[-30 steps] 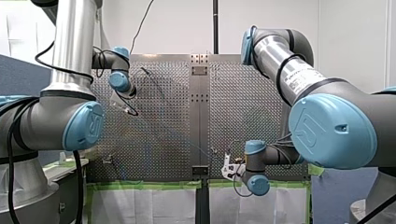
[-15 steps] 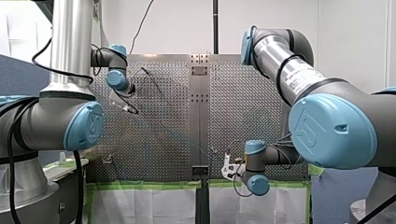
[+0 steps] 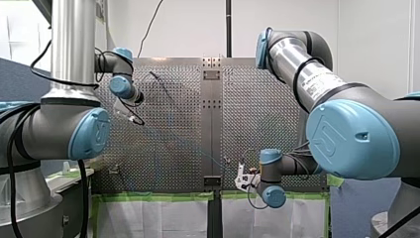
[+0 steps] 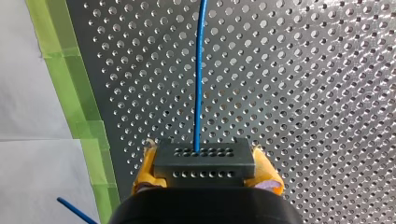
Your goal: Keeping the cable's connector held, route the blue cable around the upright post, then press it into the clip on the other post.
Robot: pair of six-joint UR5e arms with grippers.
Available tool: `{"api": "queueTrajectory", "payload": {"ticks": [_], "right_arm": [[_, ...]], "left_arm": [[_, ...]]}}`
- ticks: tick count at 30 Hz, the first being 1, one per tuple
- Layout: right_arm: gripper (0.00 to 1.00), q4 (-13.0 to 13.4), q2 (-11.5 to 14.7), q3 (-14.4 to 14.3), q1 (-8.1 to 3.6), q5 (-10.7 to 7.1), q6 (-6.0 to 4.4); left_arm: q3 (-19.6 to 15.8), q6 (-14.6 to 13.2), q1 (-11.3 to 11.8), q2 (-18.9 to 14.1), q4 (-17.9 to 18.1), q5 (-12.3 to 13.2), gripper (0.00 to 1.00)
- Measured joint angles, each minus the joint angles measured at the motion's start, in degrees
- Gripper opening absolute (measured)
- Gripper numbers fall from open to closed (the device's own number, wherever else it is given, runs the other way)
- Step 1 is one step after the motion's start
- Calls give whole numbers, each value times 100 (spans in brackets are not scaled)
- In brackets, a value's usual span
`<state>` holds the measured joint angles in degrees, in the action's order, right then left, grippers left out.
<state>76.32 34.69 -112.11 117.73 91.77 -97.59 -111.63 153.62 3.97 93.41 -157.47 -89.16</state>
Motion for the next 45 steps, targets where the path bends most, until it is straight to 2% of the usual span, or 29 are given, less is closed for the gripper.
{"api": "queueTrajectory", "payload": {"ticks": [11, 16, 21, 28, 33, 38, 45], "right_arm": [[0, 14, 1, 1, 0, 0, -14], [0, 19, 3, 0, -2, 0, -22], [0, 16, 2, 2, -21, 0, -29], [0, -12, 0, 28, -33, -57, -34], [0, -81, 0, 61, -35, -100, -25], [0, -194, 0, 110, -35, -105, 16], [0, -279, 2, 151, -34, -106, 36]], "left_arm": [[-354, -160, -51, -595, -16, 206, 99], [-419, -318, -69, -884, -204, 223, 99], [-425, -552, -94, -1156, -447, 100, 99], [-427, -946, -72, -1555, -526, 25, 99], [-410, -1257, -38, -1855, -731, -217, 99], [-226, -1539, -49, -1932, -1002, -280, 99], [182, -1978, -121, -1795, -1436, -495, 99]]}}
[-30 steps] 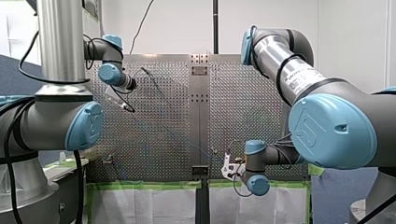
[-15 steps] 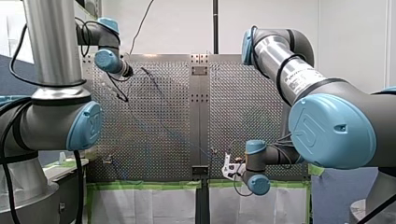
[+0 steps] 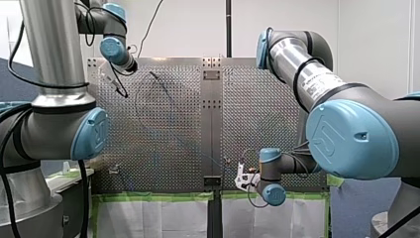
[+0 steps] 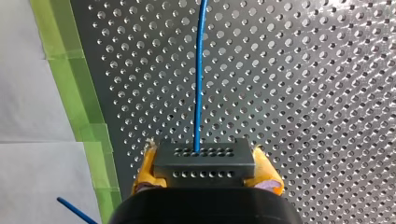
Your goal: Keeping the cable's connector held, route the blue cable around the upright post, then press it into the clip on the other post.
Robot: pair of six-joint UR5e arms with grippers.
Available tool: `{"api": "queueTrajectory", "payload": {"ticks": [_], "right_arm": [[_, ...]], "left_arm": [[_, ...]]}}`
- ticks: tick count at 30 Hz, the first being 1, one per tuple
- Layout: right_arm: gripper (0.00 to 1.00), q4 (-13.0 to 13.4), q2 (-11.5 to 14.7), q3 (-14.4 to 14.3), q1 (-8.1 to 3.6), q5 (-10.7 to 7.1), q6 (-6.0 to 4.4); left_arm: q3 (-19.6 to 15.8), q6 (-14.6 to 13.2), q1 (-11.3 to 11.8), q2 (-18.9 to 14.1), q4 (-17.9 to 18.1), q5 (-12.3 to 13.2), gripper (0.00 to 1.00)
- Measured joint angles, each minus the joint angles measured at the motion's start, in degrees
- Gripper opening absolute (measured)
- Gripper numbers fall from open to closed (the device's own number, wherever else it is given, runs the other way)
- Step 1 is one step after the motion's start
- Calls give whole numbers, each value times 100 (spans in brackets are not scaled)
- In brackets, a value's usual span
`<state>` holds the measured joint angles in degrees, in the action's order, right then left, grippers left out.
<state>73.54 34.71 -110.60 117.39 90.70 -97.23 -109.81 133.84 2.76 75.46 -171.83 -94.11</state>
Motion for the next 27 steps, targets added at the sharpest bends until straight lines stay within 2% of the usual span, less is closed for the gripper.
{"api": "queueTrajectory", "payload": {"ticks": [5, 13, 20, 27], "right_arm": [[0, -22, 0, 4, 6, -16, 8], [0, -31, -1, 0, 39, -41, 17], [0, -41, 1, -2, 49, -51, 26], [0, -61, 0, -2, 51, -52, 27]], "left_arm": [[296, -299, -94, 121, -302, 24, 99], [791, -802, -312, 105, -806, 120, 99], [897, -1208, -433, 69, -1195, 40, 99], [901, -1646, -684, 168, -1288, -153, 99]]}}
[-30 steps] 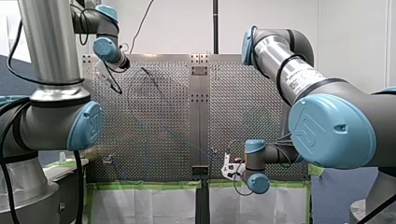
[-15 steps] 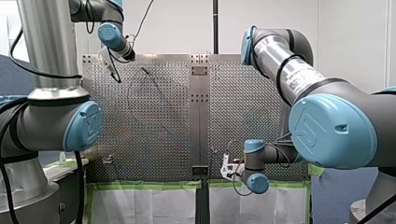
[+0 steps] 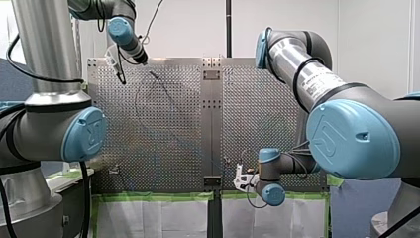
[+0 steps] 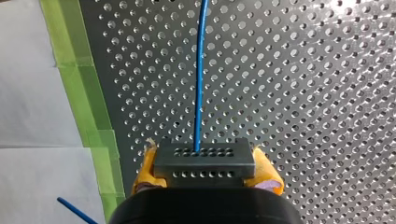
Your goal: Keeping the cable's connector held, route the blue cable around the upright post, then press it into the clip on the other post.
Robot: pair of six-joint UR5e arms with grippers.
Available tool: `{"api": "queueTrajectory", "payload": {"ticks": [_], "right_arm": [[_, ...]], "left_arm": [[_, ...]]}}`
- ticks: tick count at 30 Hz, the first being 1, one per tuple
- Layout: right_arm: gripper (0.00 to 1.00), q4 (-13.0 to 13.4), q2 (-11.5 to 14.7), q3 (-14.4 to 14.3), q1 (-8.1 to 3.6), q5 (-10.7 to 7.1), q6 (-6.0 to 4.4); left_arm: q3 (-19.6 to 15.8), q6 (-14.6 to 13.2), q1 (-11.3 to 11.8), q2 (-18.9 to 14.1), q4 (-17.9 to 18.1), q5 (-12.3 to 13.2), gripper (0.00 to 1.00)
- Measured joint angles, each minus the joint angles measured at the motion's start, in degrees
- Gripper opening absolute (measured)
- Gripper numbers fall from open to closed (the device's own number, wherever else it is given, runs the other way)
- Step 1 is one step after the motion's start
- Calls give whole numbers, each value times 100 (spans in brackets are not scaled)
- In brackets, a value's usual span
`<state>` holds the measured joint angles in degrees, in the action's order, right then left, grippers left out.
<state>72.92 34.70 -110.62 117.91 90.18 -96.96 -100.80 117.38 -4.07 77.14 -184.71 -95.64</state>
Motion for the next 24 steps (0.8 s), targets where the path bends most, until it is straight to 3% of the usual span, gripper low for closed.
{"api": "queueTrajectory", "payload": {"ticks": [15, 24], "right_arm": [[0, -10, -1, 2, 0, -17, 0], [0, -7, 1, 8, 0, -23, -4]], "left_arm": [[202, -922, -120, 510, -134, -151, 99], [355, -1501, -94, 640, -133, -179, 99]]}}
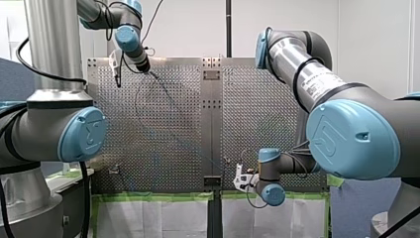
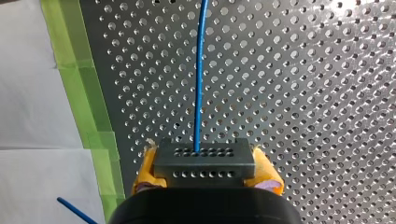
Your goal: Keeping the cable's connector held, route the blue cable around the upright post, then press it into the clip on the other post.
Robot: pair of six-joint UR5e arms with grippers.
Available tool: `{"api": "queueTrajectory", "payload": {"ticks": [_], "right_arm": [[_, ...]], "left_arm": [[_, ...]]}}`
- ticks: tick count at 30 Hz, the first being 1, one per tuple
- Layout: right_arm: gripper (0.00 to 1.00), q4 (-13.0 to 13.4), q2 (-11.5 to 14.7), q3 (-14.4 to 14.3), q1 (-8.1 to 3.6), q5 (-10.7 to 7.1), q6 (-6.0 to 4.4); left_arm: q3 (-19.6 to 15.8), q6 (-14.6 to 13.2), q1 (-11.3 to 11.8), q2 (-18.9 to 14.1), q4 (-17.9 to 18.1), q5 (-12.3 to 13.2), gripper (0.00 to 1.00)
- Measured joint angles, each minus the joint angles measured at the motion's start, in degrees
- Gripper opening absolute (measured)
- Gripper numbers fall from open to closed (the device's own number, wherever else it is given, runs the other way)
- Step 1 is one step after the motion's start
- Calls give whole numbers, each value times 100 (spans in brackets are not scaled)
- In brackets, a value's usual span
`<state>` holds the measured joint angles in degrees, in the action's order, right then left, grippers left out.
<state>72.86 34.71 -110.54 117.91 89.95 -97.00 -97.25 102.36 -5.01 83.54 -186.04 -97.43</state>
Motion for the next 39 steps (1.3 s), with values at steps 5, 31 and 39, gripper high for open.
{"api": "queueTrajectory", "payload": {"ticks": [5, 31, 39], "right_arm": [[0, 1, 0, 1, 0, -3, -5], [0, -1, -1, 2, 0, -5, -11], [0, 1, -2, 2, 0, -4, -13]], "left_arm": [[77, -194, 13, 23, -11, 15, 99], [93, -226, -4, 104, -30, -65, 99], [93, -243, 0, 104, -54, -248, 99]]}}
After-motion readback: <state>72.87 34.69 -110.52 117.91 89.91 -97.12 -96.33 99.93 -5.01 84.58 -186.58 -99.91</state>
